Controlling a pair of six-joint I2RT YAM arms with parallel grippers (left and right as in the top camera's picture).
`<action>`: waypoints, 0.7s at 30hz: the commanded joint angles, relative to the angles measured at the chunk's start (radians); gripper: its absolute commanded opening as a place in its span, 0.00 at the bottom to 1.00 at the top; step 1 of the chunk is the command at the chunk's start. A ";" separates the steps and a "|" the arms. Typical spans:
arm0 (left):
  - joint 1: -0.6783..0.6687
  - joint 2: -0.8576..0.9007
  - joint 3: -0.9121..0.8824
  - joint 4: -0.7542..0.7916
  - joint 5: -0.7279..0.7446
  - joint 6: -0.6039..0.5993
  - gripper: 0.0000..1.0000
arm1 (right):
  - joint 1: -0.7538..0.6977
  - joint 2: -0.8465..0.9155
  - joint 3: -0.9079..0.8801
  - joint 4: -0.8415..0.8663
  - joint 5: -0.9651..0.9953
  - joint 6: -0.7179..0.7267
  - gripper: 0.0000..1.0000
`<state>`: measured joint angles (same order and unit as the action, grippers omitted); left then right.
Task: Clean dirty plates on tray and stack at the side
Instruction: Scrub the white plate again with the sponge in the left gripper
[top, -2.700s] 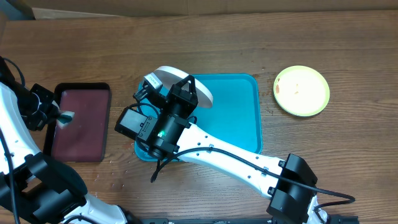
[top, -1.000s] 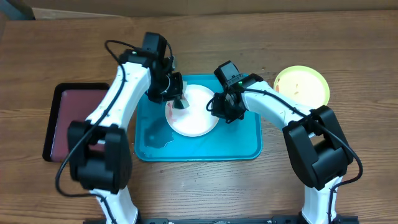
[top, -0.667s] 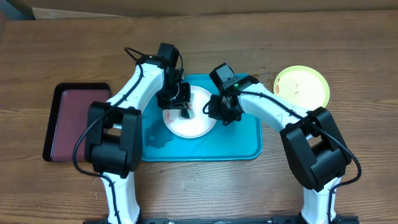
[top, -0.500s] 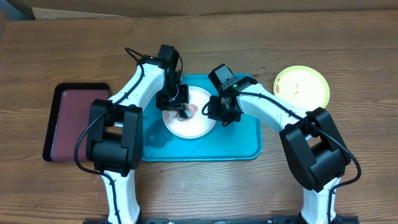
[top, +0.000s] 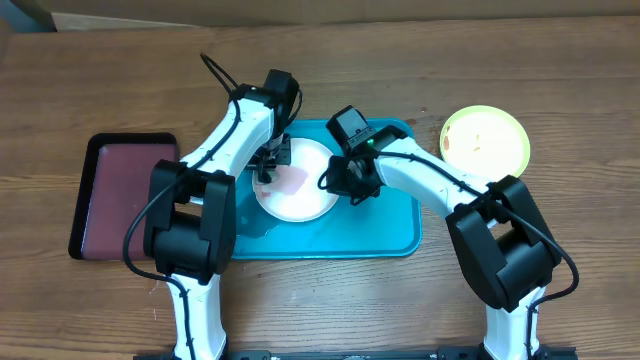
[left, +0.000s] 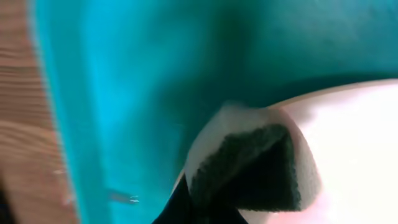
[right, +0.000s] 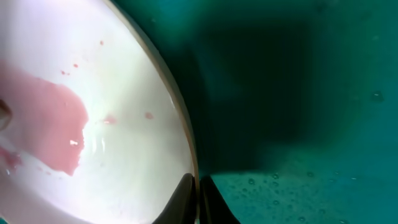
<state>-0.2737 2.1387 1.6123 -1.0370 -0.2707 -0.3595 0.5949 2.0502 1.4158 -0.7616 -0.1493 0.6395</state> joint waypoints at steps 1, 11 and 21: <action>0.050 0.032 0.071 -0.014 -0.377 -0.072 0.04 | -0.026 -0.027 -0.024 -0.057 0.097 -0.016 0.04; 0.051 0.024 0.208 -0.088 -0.245 -0.135 0.04 | -0.026 -0.027 -0.024 -0.062 0.097 -0.016 0.04; 0.068 0.006 0.287 -0.112 0.222 -0.035 0.04 | -0.026 -0.027 -0.024 -0.057 0.096 -0.023 0.04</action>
<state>-0.2142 2.1494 1.8404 -1.1297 -0.2184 -0.4358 0.5758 2.0354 1.4136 -0.8146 -0.1036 0.6277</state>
